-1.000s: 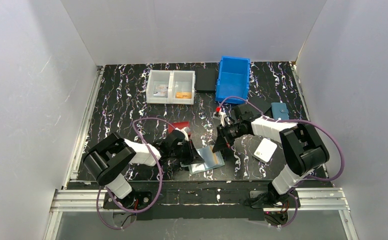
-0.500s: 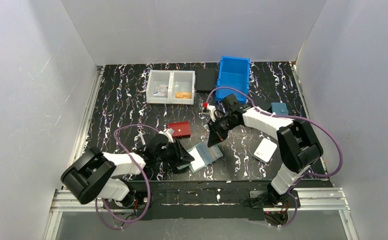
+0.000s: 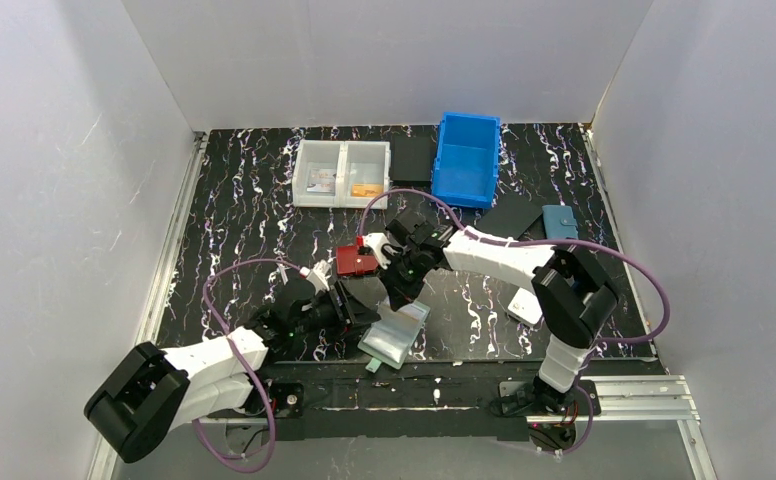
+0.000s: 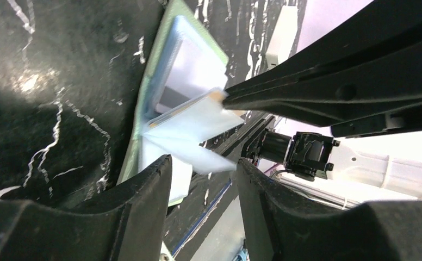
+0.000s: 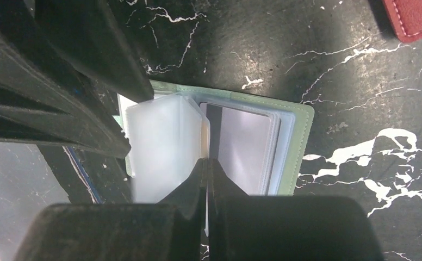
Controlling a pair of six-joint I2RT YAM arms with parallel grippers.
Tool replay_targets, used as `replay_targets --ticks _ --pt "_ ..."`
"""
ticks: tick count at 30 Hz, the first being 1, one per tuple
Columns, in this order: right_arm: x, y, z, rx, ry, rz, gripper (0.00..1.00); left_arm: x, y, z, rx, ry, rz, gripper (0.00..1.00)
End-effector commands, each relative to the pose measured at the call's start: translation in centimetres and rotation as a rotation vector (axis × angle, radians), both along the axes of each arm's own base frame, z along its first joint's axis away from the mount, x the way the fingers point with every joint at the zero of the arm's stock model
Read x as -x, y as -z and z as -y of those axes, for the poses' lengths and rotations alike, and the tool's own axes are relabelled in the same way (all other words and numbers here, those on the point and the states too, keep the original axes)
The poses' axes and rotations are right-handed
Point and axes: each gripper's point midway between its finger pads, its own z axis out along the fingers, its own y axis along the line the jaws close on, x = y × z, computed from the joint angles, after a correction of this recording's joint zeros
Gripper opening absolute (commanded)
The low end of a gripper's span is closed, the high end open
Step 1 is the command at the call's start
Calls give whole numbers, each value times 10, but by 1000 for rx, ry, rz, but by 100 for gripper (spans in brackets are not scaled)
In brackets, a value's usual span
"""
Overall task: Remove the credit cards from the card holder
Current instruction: Remove the credit card from the card holder.
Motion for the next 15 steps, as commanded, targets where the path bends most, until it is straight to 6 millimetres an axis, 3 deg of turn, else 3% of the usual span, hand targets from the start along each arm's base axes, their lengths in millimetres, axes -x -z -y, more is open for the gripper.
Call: replay_targets --ticks 1,8,15 --pt "-3 -8 -6 -30 22 13 1 3 8 -4 1 -40 -79 47" --pt "-18 -35 3 -102 70 166 1 -5 -13 1 28 -20 10 52" --pt "-43 -53 31 -191 195 138 1 -13 -26 -2 -15 -11 107 56"
